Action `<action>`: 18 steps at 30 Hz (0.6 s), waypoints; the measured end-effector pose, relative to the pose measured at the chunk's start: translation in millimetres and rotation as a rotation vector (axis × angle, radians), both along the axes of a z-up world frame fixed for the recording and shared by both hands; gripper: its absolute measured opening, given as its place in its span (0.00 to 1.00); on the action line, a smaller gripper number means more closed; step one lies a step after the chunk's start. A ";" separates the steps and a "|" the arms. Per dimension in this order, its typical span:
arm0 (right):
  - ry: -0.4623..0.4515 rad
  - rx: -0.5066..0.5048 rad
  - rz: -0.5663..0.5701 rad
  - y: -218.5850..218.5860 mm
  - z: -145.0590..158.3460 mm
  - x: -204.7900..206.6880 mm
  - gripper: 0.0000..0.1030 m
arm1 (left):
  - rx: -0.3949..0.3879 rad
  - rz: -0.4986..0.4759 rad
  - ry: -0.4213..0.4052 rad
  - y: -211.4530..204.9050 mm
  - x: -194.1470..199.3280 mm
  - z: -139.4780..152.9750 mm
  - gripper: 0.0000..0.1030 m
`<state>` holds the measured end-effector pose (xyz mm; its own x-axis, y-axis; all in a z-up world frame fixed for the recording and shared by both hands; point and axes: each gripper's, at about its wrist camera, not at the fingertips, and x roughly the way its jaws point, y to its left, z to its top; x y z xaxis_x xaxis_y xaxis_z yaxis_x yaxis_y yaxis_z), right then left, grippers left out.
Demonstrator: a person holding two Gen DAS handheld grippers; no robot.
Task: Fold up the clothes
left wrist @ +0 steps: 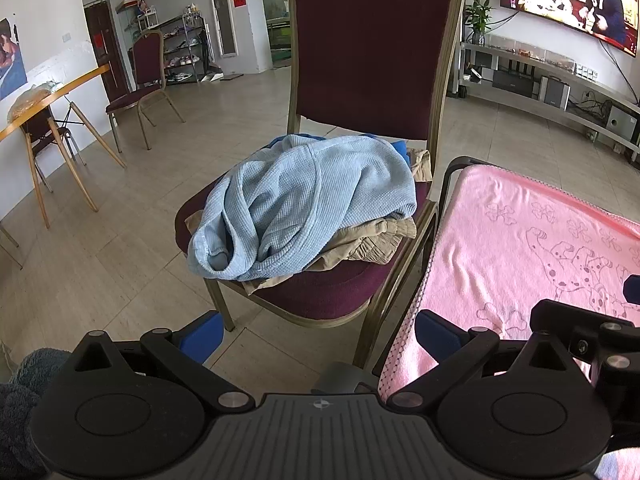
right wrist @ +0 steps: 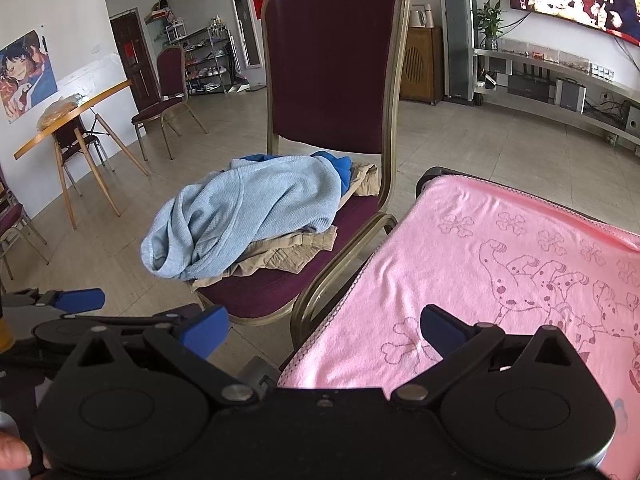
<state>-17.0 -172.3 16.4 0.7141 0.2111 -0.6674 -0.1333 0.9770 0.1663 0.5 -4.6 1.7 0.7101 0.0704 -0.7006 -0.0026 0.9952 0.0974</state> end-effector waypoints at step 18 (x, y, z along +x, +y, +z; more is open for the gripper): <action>-0.069 0.134 -0.035 -36.8 -16.9 38.6 1.00 | -0.109 0.189 0.044 66.5 47.2 -38.8 0.89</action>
<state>21.6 -209.1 -0.4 0.7657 0.2693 -0.5841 -0.1149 0.9508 0.2876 47.7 61.9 -37.1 0.6602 0.1219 -0.7412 -0.1883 0.9821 -0.0062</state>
